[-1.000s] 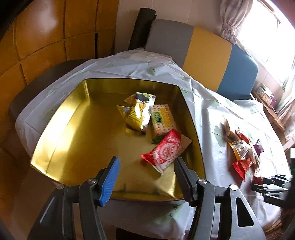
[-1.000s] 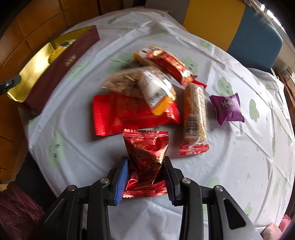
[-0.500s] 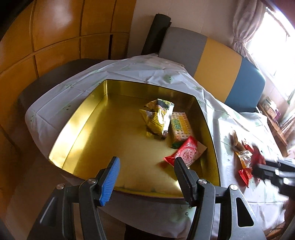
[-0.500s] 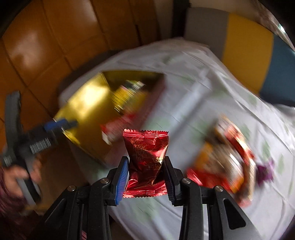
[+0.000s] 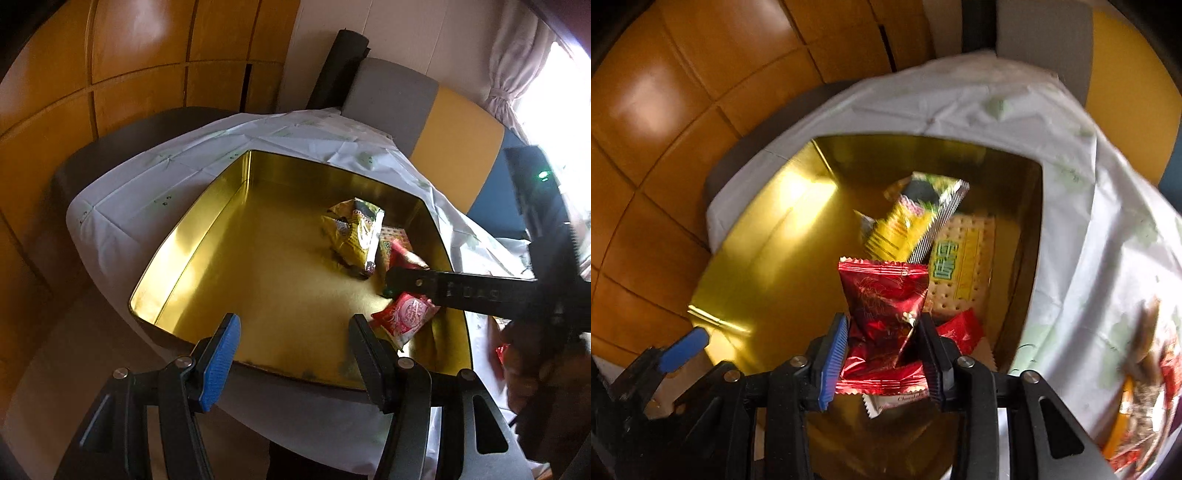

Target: Organize snacks

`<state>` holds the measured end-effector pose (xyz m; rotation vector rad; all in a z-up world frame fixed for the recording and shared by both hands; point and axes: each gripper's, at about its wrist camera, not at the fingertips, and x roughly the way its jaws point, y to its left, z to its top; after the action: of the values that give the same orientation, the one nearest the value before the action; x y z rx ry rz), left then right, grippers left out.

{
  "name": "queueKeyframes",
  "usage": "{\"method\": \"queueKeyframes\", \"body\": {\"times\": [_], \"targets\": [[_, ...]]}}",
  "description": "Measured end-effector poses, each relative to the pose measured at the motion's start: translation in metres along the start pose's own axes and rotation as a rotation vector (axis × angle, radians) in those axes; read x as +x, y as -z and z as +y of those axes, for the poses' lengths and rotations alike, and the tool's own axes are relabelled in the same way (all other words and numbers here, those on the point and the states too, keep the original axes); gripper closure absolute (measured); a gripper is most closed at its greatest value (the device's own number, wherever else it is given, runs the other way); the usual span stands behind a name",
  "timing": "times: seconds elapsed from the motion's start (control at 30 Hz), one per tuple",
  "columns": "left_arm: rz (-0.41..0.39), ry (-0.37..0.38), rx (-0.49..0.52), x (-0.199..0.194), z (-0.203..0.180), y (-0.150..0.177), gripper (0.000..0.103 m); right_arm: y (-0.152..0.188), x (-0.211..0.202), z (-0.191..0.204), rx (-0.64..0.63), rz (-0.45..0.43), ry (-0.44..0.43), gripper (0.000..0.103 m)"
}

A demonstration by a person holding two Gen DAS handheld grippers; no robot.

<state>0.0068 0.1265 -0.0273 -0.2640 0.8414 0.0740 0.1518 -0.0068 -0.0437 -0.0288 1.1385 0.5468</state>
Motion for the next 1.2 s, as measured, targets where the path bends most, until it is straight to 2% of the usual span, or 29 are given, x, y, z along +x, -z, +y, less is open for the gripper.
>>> {"method": "queueKeyframes", "body": {"times": [0.07,0.13,0.17,0.53,1.2], "targets": [[0.003,0.003,-0.001,0.001,0.001,0.000,0.042,0.003,0.002,-0.005,0.030,0.003,-0.021,0.058],[0.004,0.005,-0.004,0.002,0.000,0.000,0.042,0.006,-0.003,-0.010,0.048,-0.020,-0.050,0.043],[0.004,0.008,-0.004,0.003,0.000,-0.001,0.042,0.007,-0.007,-0.012,0.054,-0.028,-0.057,0.041],[-0.011,0.027,0.052,-0.007,-0.021,0.001,0.042,0.035,-0.069,-0.023,0.024,-0.166,0.024,0.041],[-0.019,0.085,0.222,-0.027,-0.084,0.014,0.042,0.113,-0.141,-0.104,0.116,-0.231,0.194,0.041]]}}
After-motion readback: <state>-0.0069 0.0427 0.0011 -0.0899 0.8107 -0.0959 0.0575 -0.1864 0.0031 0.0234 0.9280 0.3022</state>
